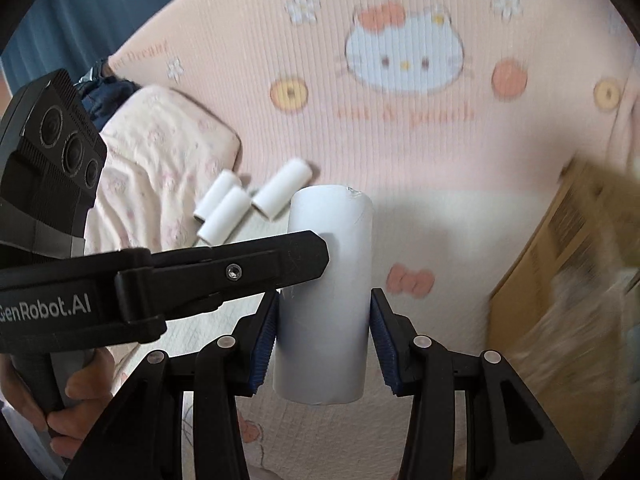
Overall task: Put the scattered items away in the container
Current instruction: 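Lift the held tube with the right gripper and carry it over the box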
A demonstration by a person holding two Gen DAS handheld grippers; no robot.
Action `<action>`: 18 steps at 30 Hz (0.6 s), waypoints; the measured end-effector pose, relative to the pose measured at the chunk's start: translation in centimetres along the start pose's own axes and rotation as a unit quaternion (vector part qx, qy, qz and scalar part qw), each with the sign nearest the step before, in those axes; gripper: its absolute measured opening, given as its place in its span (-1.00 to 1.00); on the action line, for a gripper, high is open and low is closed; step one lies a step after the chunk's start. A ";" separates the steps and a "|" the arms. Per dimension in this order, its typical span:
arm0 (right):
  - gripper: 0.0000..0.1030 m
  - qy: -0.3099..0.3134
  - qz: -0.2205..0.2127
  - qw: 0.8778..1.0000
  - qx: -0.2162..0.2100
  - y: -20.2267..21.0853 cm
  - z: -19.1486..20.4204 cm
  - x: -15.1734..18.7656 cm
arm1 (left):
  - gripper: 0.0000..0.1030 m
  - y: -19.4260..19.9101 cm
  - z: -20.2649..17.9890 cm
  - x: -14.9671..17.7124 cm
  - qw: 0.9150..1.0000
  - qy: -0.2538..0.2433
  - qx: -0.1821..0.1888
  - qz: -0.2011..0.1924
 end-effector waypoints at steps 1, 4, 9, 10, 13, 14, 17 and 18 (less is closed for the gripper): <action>-0.18 0.004 -0.009 1.000 0.005 0.7 -0.1 -0.6 | -0.28 0.0 -0.6 -0.3 1.000 -0.003 0.003 0.000; -0.18 0.003 -0.019 1.000 0.015 2.0 -0.6 -1.8 | -0.28 -0.1 -2.4 -1.2 1.000 -0.012 0.015 0.005; -0.18 0.003 -0.040 0.998 0.051 4.5 -2.8 -3.6 | -0.28 -1.7 -5.3 -2.9 0.998 -0.022 0.053 0.028; -0.18 0.000 -0.043 0.997 0.058 4.9 -3.4 -4.0 | -0.28 -2.1 -6.2 -3.4 0.997 -0.025 0.063 0.032; -0.18 -0.018 -0.056 0.996 0.073 6.2 -5.4 -5.3 | -0.29 -3.1 -8.5 -4.7 0.995 -0.045 0.081 0.045; -0.18 -0.023 -0.060 0.995 0.081 6.7 -6.2 -5.8 | -0.29 -3.5 -9.4 -4.9 0.994 -0.056 0.084 0.051; -0.18 -0.044 -0.062 0.993 0.095 7.9 -8.6 -6.6 | -0.29 -5.2 -11.9 -5.1 0.989 -0.090 0.088 0.073; -0.18 -0.053 -0.061 0.992 0.096 8.2 -9.4 -6.7 | -0.29 -6.0 -12.7 -4.9 0.987 -0.103 0.089 0.082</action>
Point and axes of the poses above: each gripper's, at about its wrist camera, not at the fingertips, and y roughly against the way its jaws point, z to its left, x to its underside, the point moved 10 cm from there along -y, roughly the way its jaws point, and after that the axes turned 11 degrees about x, right-handed, at the moved point
